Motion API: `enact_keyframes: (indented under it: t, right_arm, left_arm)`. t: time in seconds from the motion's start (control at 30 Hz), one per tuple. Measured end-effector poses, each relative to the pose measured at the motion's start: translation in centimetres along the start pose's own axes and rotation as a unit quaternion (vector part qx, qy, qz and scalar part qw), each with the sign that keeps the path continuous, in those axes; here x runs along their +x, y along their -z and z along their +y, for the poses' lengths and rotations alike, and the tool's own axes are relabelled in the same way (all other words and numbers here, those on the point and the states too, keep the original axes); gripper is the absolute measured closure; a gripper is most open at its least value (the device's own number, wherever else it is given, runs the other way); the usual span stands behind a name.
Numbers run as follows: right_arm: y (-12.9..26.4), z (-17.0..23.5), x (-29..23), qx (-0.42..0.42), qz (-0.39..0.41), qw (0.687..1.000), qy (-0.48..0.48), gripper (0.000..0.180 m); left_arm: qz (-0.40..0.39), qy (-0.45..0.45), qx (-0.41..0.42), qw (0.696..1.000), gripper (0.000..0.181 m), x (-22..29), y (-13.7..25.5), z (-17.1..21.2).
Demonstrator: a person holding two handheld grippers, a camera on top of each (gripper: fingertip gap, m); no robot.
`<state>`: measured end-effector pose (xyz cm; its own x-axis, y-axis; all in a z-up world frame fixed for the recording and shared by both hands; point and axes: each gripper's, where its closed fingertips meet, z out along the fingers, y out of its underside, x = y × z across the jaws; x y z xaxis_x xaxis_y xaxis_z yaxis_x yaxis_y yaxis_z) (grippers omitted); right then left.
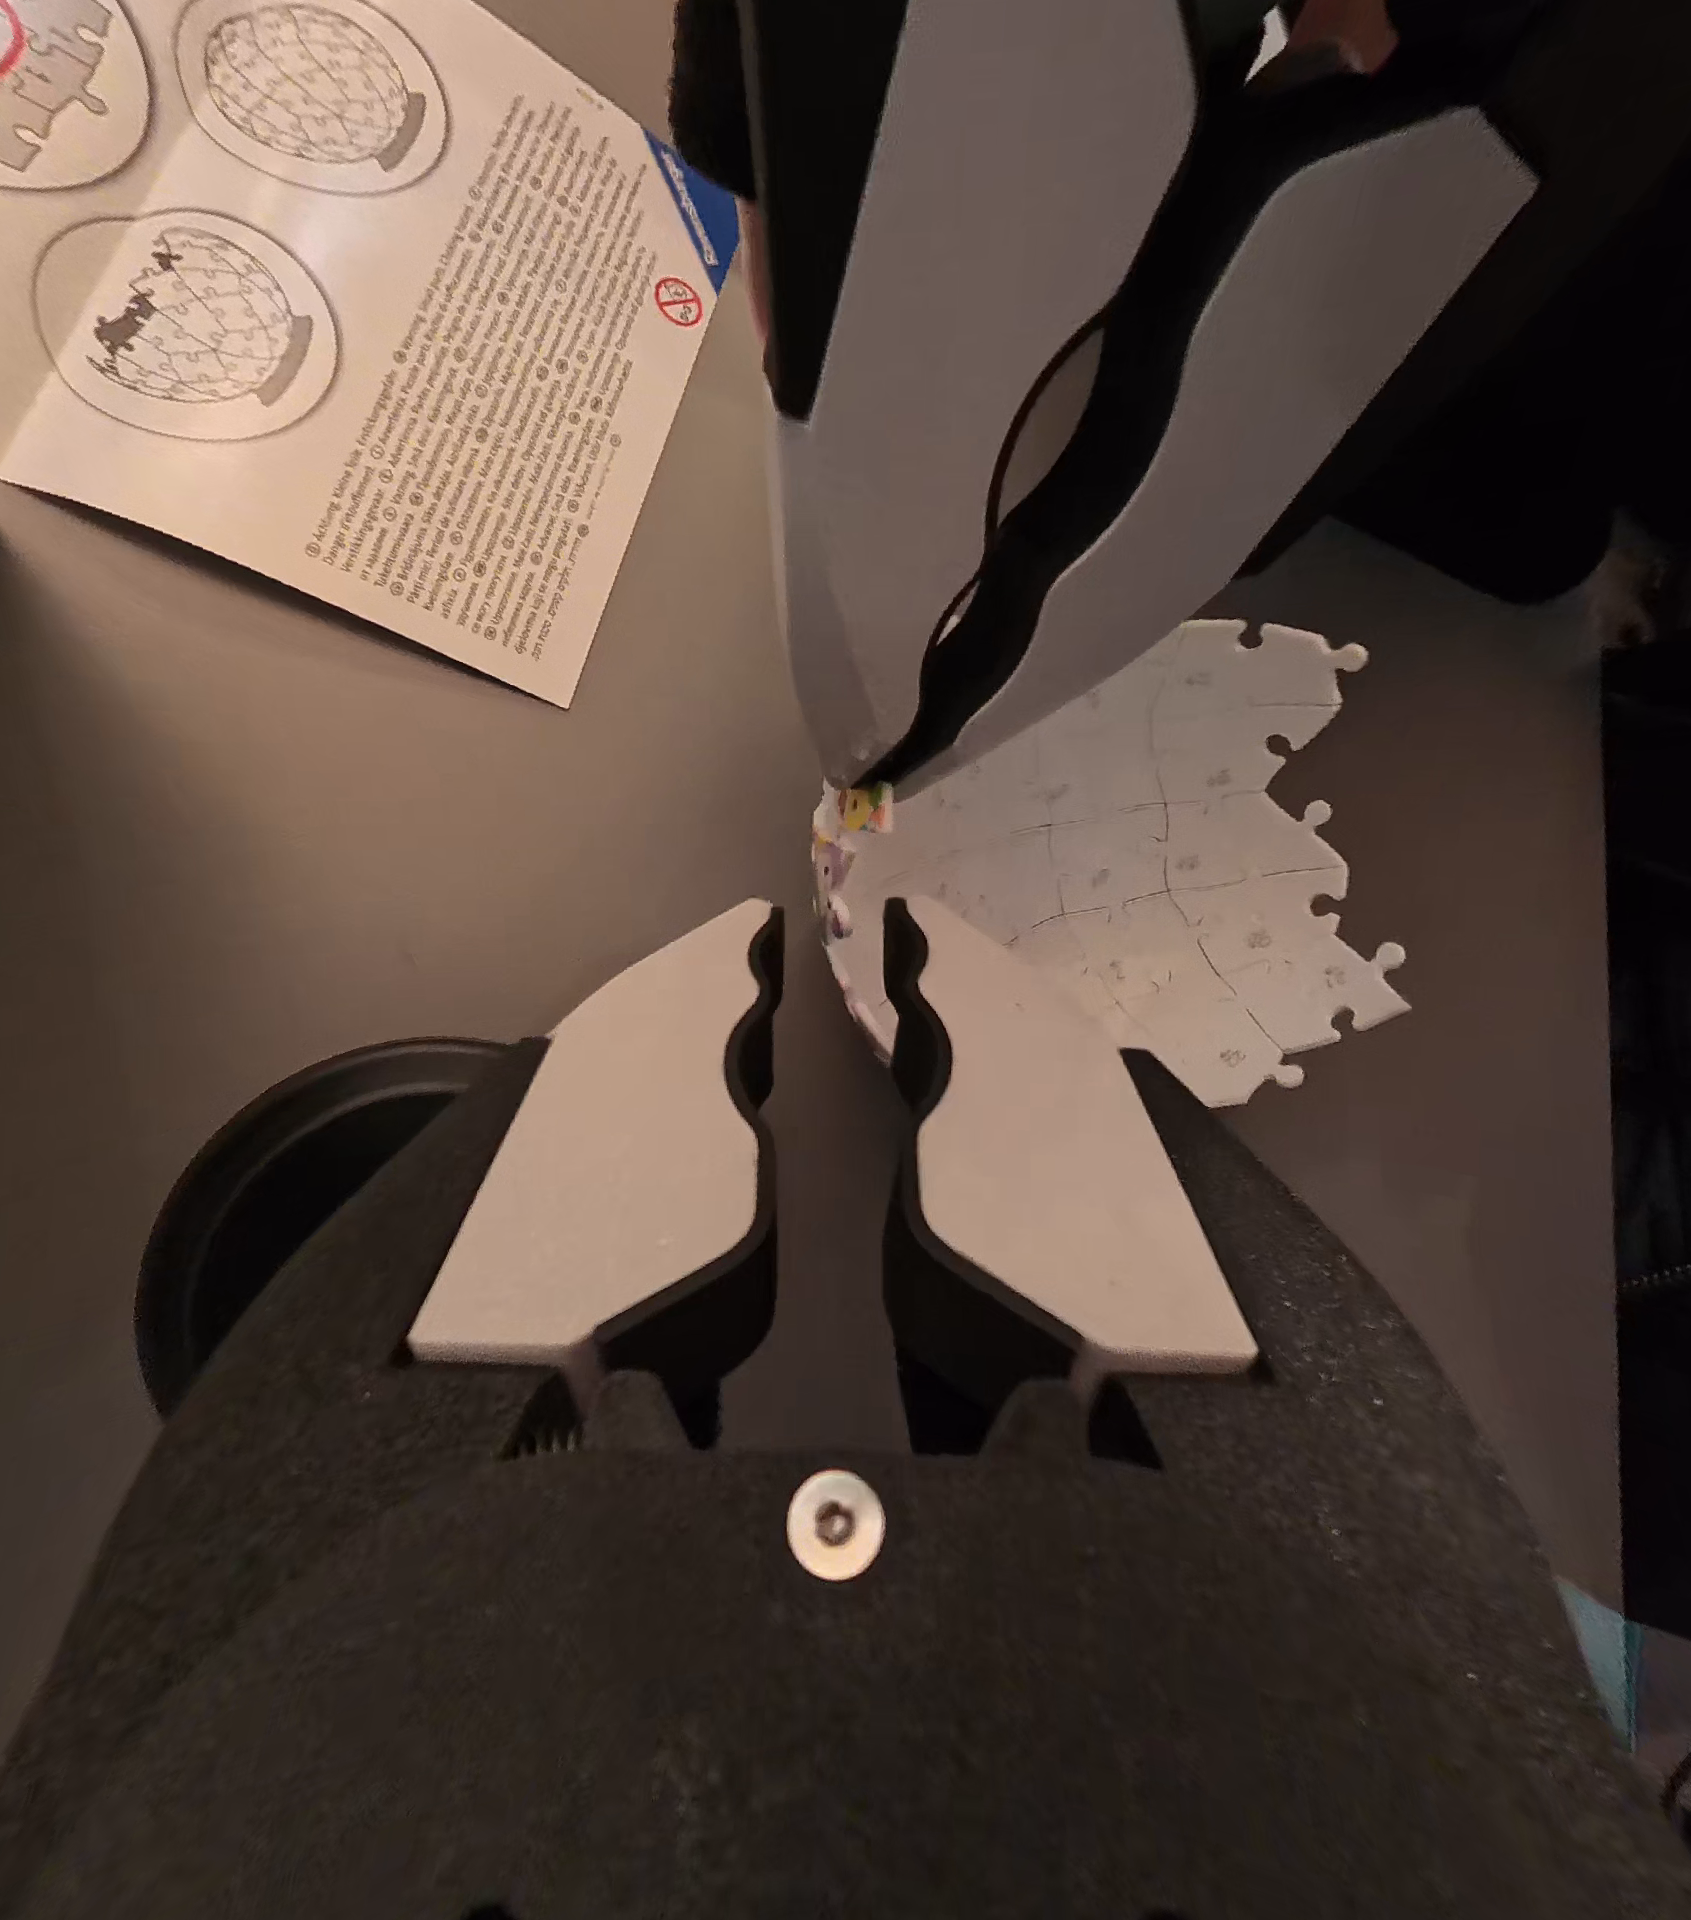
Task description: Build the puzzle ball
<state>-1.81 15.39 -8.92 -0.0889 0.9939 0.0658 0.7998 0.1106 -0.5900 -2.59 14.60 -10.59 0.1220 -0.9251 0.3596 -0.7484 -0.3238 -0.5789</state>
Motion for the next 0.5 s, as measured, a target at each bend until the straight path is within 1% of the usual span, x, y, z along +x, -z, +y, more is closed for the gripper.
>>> enact_keyframes:
  t: [0.13,0.5]
  right_arm:
    - [0.0,0.2,0.1,-0.006,0.002,1.000,-0.004,0.176]
    - [-0.2,1.3,0.3,-0.029,0.006,0.999,-0.014,0.176]
  left_arm:
    - [-0.005,-0.005,-0.006,1.000,0.169,-0.1,-0.5,0.0]
    - [-0.002,-0.005,-0.014,1.000,0.168,-0.1,-0.8,-0.2]
